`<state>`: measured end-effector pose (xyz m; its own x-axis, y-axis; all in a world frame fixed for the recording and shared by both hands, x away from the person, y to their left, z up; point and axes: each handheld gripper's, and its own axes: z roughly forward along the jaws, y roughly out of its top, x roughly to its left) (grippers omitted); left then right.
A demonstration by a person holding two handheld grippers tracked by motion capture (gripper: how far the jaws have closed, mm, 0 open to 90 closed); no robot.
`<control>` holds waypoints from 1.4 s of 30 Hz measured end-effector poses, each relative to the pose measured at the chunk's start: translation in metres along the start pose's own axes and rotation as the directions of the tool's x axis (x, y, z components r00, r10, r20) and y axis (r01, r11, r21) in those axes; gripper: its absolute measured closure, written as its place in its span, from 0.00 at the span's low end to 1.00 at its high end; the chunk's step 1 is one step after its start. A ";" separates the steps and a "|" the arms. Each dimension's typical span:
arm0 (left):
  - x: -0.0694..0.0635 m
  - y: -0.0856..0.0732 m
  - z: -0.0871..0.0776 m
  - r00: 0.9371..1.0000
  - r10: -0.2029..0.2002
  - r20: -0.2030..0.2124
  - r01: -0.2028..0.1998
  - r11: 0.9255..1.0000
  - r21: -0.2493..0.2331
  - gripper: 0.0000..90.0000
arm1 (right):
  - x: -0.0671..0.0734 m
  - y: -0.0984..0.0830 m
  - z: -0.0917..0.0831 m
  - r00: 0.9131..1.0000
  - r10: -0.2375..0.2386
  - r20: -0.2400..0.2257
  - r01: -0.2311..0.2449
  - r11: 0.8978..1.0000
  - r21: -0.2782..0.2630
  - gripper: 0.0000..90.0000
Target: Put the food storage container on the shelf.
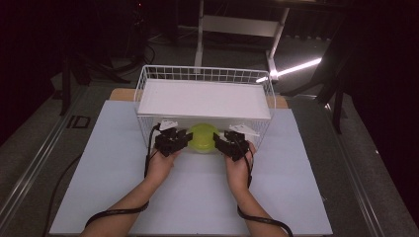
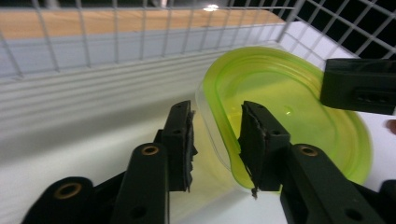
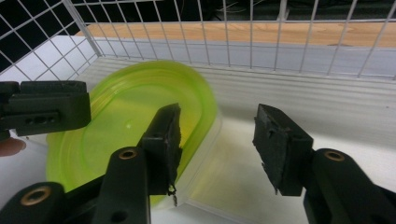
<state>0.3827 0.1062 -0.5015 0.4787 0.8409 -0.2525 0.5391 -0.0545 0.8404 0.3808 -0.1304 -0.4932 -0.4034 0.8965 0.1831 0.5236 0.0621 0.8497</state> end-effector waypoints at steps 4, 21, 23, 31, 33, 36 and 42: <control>0.000 0.000 -0.001 0.999 -0.037 0.013 0.037 0.999 0.003 0.63 | 0.002 0.002 0.001 1.000 -0.019 -0.010 0.019 1.000 0.001 0.53; 0.001 -0.004 -0.038 0.999 0.029 -0.014 -0.029 0.999 -0.022 0.23 | 0.017 -0.009 -0.032 0.993 -0.026 -0.115 0.025 1.000 -0.009 0.52; 0.003 -0.007 -0.044 1.000 0.015 -0.002 -0.015 0.999 -0.033 0.19 | 0.018 -0.013 -0.034 0.992 -0.031 -0.119 0.031 1.000 -0.002 0.53; 0.000 -0.026 -0.062 0.997 0.058 0.056 -0.054 0.997 -0.058 0.04 | 0.024 -0.030 -0.033 0.992 -0.055 -0.110 0.061 0.997 0.055 0.67; -0.003 -0.034 -0.069 0.994 0.067 0.088 -0.063 0.997 -0.050 0.03 | 0.025 -0.033 -0.032 0.992 -0.054 -0.110 0.062 0.996 0.070 0.72; -0.003 -0.041 -0.077 0.991 0.082 0.108 -0.075 0.995 -0.070 0.03 | 0.028 -0.036 -0.031 0.992 -0.061 -0.113 0.070 0.994 0.083 0.77; -0.002 -0.055 -0.091 0.991 0.071 0.110 -0.062 0.995 -0.083 0.03 | 0.033 -0.038 -0.024 0.989 -0.087 -0.121 0.102 0.987 0.126 1.00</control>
<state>0.2892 0.1561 -0.5032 0.5892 0.7706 -0.2431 0.4488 -0.0619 0.8915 0.3296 -0.1139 -0.5076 -0.5352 0.8279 0.1675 0.5703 0.2079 0.7947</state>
